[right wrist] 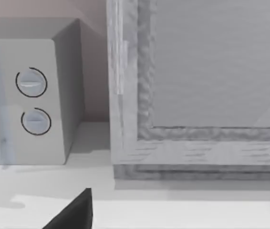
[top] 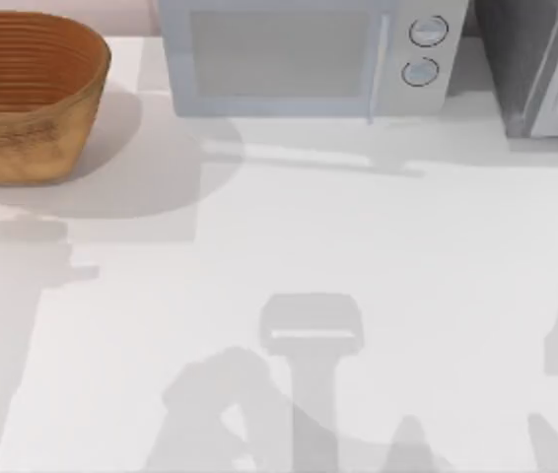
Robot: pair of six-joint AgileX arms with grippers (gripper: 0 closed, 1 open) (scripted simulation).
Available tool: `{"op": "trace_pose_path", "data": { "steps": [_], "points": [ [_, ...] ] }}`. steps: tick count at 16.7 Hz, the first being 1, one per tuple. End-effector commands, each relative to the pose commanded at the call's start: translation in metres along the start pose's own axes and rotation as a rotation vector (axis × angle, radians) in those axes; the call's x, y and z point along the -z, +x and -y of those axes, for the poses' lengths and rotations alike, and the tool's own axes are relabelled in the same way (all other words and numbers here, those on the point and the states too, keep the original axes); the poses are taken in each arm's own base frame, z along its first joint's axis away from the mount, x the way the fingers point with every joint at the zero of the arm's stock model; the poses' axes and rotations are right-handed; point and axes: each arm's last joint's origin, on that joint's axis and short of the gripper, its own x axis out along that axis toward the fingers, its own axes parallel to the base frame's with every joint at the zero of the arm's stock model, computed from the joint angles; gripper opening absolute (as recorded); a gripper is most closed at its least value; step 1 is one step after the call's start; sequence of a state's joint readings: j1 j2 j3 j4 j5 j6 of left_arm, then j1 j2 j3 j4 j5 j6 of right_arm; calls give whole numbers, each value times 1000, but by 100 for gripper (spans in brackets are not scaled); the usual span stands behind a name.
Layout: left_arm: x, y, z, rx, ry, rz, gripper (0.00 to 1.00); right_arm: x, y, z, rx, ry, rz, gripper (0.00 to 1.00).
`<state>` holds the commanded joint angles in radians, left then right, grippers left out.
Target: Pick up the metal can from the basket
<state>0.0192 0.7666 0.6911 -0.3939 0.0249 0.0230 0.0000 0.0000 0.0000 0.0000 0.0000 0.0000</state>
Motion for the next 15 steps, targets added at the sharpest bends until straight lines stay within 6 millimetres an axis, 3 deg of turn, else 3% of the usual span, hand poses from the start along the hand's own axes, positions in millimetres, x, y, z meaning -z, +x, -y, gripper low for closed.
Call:
{"op": "trace_pose_path", "data": {
  "steps": [3,7,10,15],
  "points": [
    [61,-19,3,-4,-1,172,0,0,0,0,0,0,0,100],
    [116,-13,5,-8,-5,360,0,0,0,0,0,0,0,100],
    [134,-7,5,-9,-7,448,0,0,0,0,0,0,0,100],
    [137,-6,5,-9,-8,469,0,0,0,0,0,0,0,100]
  ]
}}
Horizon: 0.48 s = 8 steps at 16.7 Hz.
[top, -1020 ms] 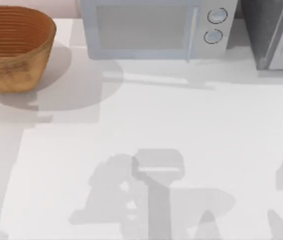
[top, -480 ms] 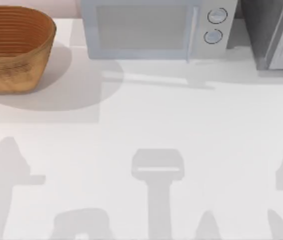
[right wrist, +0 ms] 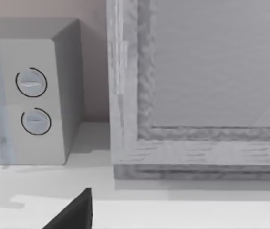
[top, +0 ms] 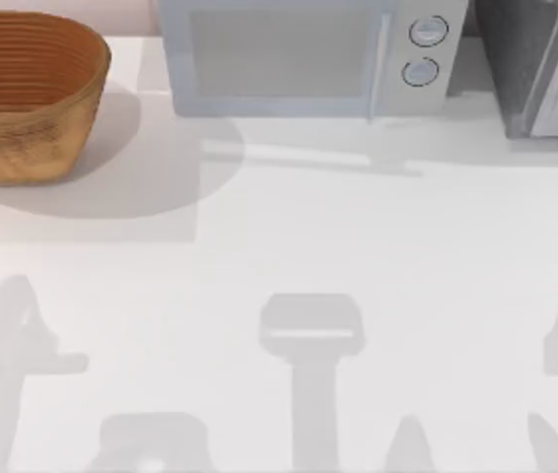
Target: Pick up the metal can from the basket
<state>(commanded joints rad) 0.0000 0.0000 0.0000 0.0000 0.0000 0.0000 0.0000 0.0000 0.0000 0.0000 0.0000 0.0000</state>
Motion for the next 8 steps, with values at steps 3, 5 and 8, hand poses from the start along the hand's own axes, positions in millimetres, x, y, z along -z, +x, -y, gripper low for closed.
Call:
{"op": "trace_pose_path", "data": {
  "steps": [3,5,8],
  "points": [
    [-1,0,0,3,2,-6,0,0,0,0,0,0,0,100],
    [-7,2,1,31,3,-5,0,0,0,0,0,0,0,100],
    [-25,9,6,122,6,1,0,0,0,0,0,0,0,100]
  ]
}}
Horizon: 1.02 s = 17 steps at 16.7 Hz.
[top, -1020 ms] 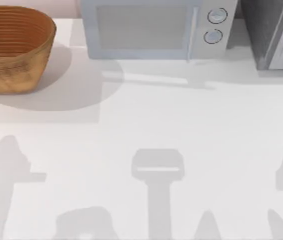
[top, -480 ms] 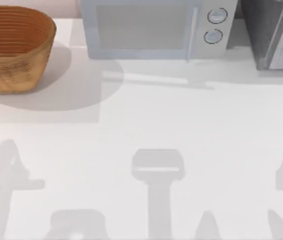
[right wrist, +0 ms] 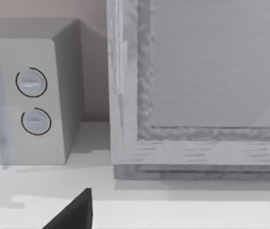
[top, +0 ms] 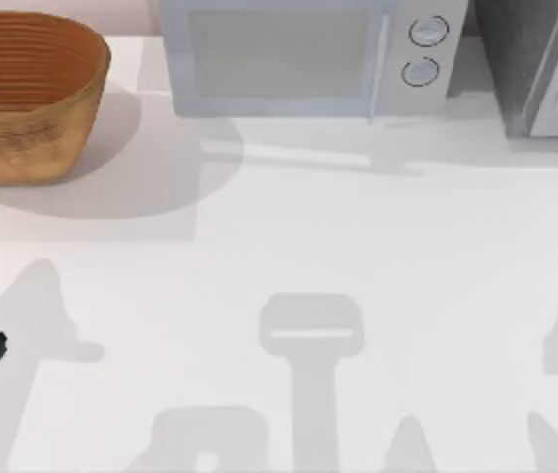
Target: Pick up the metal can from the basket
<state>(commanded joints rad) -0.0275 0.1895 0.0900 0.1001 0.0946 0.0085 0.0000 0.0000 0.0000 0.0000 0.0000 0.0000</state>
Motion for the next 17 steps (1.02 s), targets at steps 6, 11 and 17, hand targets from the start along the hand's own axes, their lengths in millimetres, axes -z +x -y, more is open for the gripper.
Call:
{"op": "trace_pose_path", "data": {
  "steps": [6,11,17],
  "points": [
    [-46,47,11,294,11,10,0,0,0,0,0,0,0,100],
    [-60,119,26,586,24,21,0,0,0,0,0,0,0,100],
    [-21,210,48,930,35,37,0,0,0,0,0,0,0,100]
  ]
}}
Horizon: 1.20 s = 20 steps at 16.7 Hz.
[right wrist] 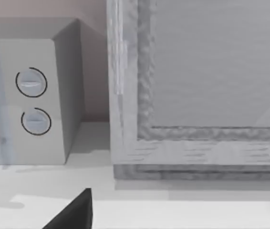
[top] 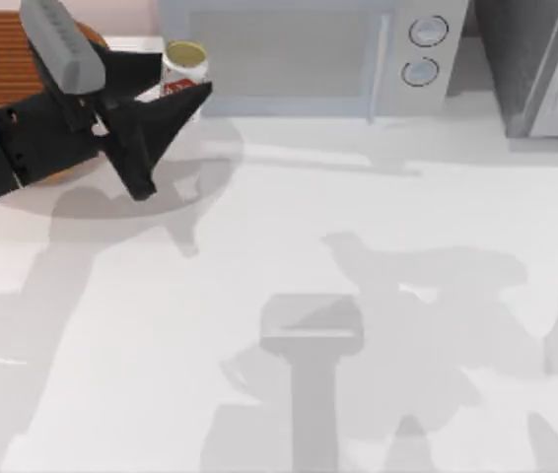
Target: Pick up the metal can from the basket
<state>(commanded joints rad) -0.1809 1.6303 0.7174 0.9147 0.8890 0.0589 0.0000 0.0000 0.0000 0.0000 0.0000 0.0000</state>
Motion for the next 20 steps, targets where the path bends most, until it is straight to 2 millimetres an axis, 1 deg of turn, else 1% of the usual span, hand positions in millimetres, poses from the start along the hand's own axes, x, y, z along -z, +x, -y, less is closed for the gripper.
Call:
{"op": "trace_pose_path", "data": {
  "steps": [2,5,8,11,13,15,17,20],
  "points": [
    [26,18,-14,104,-1,3,0,0,0,0,0,0,0,100],
    [71,37,-27,241,-8,4,0,0,0,0,0,0,0,100],
    [113,47,-33,353,-20,3,0,0,0,0,0,0,0,100],
    [149,50,-34,438,-33,2,0,0,0,0,0,0,0,100],
    [167,50,-34,481,-40,1,0,0,0,0,0,0,0,100],
    [180,49,-33,513,-46,1,0,0,0,0,0,0,0,100],
    [188,48,-33,533,-51,1,0,0,0,0,0,0,0,100],
    [191,47,-32,538,-52,0,0,0,0,0,0,0,0,100]
  ]
}}
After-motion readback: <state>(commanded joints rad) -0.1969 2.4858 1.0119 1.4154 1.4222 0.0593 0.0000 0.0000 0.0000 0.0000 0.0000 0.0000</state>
